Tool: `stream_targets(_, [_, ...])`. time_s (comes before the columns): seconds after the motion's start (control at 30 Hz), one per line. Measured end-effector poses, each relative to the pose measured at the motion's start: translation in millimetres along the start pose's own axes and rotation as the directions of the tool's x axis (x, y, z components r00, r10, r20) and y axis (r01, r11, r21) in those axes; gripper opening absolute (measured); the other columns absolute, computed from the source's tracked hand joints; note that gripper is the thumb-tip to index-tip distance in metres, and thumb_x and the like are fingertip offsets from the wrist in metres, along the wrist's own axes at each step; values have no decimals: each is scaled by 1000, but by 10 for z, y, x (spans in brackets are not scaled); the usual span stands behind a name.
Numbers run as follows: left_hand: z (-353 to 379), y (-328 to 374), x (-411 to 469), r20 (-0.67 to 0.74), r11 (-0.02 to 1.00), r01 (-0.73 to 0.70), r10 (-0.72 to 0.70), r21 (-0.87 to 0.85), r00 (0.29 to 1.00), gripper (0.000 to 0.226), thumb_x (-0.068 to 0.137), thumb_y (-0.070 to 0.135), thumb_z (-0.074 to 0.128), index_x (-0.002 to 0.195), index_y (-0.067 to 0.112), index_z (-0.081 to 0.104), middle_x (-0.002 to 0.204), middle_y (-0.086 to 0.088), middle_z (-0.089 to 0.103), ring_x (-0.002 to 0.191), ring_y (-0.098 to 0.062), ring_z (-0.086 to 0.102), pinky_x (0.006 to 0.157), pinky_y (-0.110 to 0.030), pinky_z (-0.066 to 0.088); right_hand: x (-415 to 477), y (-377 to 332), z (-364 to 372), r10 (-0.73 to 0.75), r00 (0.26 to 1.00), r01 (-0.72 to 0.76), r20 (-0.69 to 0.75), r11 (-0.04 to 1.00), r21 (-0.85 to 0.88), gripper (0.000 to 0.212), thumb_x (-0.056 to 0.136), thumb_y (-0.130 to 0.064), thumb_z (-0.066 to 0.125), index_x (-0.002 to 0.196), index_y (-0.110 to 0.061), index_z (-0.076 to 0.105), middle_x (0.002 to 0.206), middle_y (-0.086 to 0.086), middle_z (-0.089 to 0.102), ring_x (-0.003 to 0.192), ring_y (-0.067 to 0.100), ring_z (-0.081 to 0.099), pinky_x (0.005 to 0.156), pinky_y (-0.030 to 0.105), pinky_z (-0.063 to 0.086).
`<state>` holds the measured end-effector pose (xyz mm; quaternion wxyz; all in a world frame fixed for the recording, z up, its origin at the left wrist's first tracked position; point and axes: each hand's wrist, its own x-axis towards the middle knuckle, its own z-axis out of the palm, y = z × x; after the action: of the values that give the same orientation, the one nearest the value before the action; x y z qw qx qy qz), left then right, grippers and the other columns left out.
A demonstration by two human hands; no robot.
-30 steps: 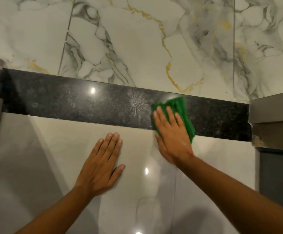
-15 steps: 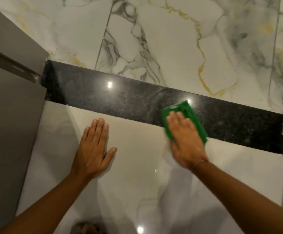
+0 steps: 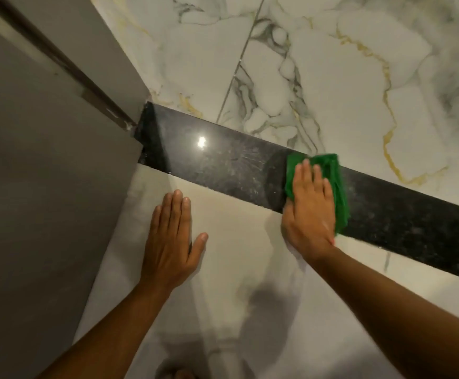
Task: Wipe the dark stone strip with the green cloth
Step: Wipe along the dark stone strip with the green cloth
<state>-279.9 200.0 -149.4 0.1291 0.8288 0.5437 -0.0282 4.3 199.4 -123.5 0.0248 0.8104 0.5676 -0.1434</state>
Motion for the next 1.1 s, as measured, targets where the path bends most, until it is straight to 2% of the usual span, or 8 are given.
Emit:
stream_targets(0.1, [31,-180,-1,-29,998,68,-68,8,997,80,99,51,31,160,3,11,169,-18,9,158,-31,6,129,-44,6,342,-899,-44,190,981,-187,-33,980,60,77,86,-17,46,153,-3,12,162,17,18,148,35,16,121,46,12])
stream_targets(0.2, [11,-284,9,-36,997,72,-72,-11,997,80,98,49,35,159,3,14,168,-20,13,157,-32,9,129,-45,7,5,-902,120,-463,885,466,53,882,-70,80,82,-20,47,155,-9,15,163,10,14,150,30,11,121,43,0])
stream_targets(0.27, [-48,-321,-3,-18,997,72,-72,-27,997,79,98,48,36,158,1,16,168,-20,13,158,-33,9,128,-49,11,-184,-517,36,-603,774,623,192,780,-62,81,83,-24,45,156,-17,10,163,4,7,151,26,2,121,42,-5])
stream_targets(0.43, [-89,-451,-22,-11,995,88,-89,-37,996,78,100,50,31,160,3,11,169,-16,8,158,-29,6,129,-47,11,509,-1008,-116,-104,994,106,37,994,-36,75,92,-23,38,156,-13,-1,165,9,1,151,30,-2,122,46,1])
stream_targets(0.5, [-59,-475,-40,-21,994,110,-111,-29,994,78,99,50,30,159,3,12,169,-17,10,158,-30,7,128,-46,9,580,-1418,-69,-146,989,147,39,988,-37,75,92,-23,39,156,-11,0,165,11,1,151,31,-1,122,46,2])
stream_targets(0.7, [-63,-484,-202,-18,984,168,-169,-58,985,78,98,49,33,159,2,16,169,-17,14,158,-31,9,127,-50,16,407,-555,-159,-783,535,841,317,531,-106,81,83,-29,41,156,-18,8,164,4,5,151,28,-2,122,44,-1])
stream_targets(0.93, [12,-573,-256,-20,986,136,-139,-93,990,82,96,55,32,161,12,8,171,-10,8,159,-24,5,129,-38,1,1003,-2076,-79,-298,954,299,23,954,-38,76,88,-20,40,155,-11,7,165,11,7,151,30,4,120,43,-2])
stream_targets(1.1, [-16,-571,-262,-18,991,120,-121,-56,993,81,96,52,31,160,6,12,170,-15,11,158,-29,8,128,-46,12,437,-1487,-28,-776,590,797,221,603,-11,76,82,-30,29,155,-17,11,163,5,7,151,25,0,122,46,2])
